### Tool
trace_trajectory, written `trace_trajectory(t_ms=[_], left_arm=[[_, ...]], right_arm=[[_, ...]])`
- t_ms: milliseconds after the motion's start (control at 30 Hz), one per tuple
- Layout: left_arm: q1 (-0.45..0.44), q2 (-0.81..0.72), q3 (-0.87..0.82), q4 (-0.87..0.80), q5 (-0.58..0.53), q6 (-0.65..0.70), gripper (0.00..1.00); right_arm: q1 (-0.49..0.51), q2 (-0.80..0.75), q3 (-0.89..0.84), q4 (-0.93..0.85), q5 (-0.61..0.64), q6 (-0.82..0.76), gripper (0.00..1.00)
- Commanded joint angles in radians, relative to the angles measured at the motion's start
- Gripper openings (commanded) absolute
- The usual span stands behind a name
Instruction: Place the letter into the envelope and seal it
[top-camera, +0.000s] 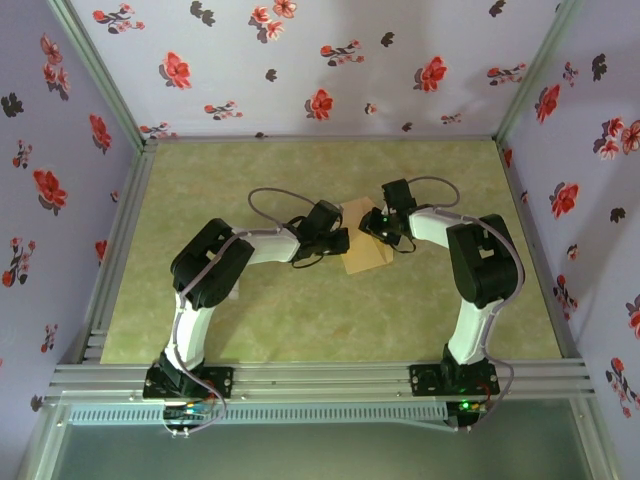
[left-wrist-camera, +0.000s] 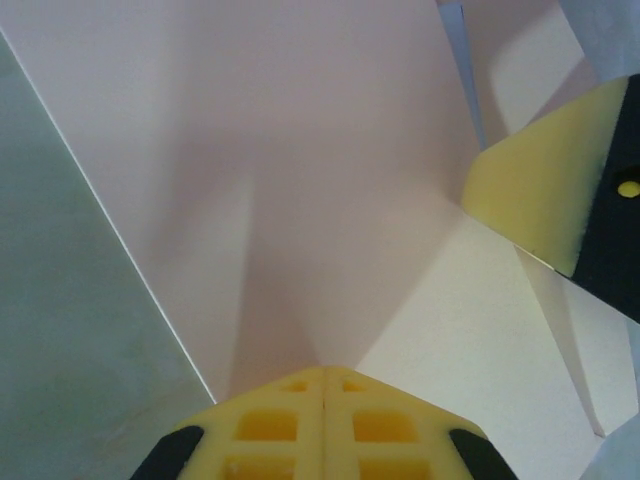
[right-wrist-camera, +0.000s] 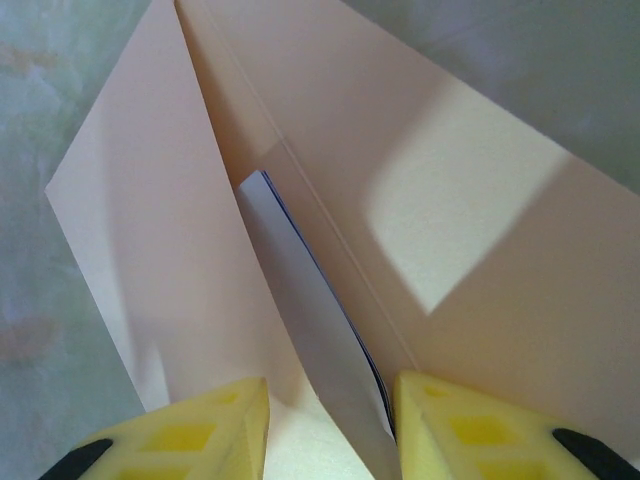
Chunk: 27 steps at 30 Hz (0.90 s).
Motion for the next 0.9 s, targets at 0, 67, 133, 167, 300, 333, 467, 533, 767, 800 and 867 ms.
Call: trace_trajectory(t_ms=[0, 67, 133, 167, 300, 333, 467, 533, 767, 800, 867], left_arm=[[-0.009, 0.046, -0.010, -0.088, -0.001, 0.050, 0.00], [-0.009, 0.029, -0.019, -0.105, -0.011, 0.072, 0.00], [-0.007, 0.005, -0.028, -0.126, -0.025, 0.098, 0.00], [-0.006, -0.005, -0.033, -0.135, -0.030, 0.111, 0.00], [-0.001, -0.059, -0.042, -0.180, -0.054, 0.151, 0.00], [0.000, -0.077, -0.044, -0.188, -0.060, 0.159, 0.00], [0.004, -0.142, -0.044, -0.218, -0.082, 0.179, 0.00], [0.007, -0.168, -0.042, -0.225, -0.087, 0.182, 0.00], [0.030, -0.205, -0.037, -0.233, -0.107, 0.190, 0.00], [0.040, -0.195, -0.035, -0.235, -0.110, 0.191, 0.00], [0.059, -0.168, -0.032, -0.229, -0.111, 0.191, 0.00]], right_arm=[[0.051, 0.008, -0.019, -0.079, -0.071, -0.005, 0.37], [0.043, -0.012, -0.015, -0.108, -0.052, -0.019, 0.37], [0.033, -0.035, -0.016, -0.132, -0.039, -0.026, 0.37], [0.029, -0.044, -0.015, -0.143, -0.032, -0.028, 0.38], [0.020, -0.080, -0.022, -0.159, -0.020, -0.025, 0.38], [0.019, -0.088, -0.024, -0.159, -0.021, -0.024, 0.38], [0.020, -0.095, -0.024, -0.156, -0.019, -0.022, 0.39], [0.019, -0.088, -0.018, -0.155, -0.024, -0.020, 0.39], [0.019, -0.056, 0.019, -0.139, -0.036, -0.013, 0.39], [0.019, -0.049, 0.025, -0.138, -0.038, -0.013, 0.39], [0.019, -0.034, 0.040, -0.133, -0.049, -0.008, 0.40]])
